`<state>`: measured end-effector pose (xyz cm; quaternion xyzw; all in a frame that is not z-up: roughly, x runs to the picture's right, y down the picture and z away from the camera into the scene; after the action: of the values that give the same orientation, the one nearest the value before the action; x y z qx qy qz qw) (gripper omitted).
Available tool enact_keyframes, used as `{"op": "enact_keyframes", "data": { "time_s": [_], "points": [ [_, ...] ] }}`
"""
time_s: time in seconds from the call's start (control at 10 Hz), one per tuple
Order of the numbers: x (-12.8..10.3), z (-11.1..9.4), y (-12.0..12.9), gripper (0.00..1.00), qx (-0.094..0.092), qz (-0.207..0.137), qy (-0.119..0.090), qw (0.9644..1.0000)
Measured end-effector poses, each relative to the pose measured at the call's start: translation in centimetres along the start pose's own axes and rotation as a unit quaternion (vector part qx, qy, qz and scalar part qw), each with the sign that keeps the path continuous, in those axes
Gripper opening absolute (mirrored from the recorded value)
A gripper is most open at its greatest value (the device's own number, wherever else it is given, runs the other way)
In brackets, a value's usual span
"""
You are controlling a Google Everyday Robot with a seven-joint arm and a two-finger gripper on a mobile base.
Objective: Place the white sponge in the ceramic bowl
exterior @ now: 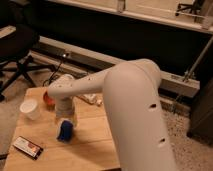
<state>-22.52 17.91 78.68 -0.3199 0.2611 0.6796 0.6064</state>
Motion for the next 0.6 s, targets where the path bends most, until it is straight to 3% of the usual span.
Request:
{"op": "enact_keyframes", "data": {
  "time_s": [0.3,0.6],
  "points": [
    [-2.0,1.4,0.8,0.65,0.010,0.015,-0.006,0.9998],
    [-2.9,3.8,-0.2,0.65,0.018,0.041,0.007,0.9990]
  ]
}}
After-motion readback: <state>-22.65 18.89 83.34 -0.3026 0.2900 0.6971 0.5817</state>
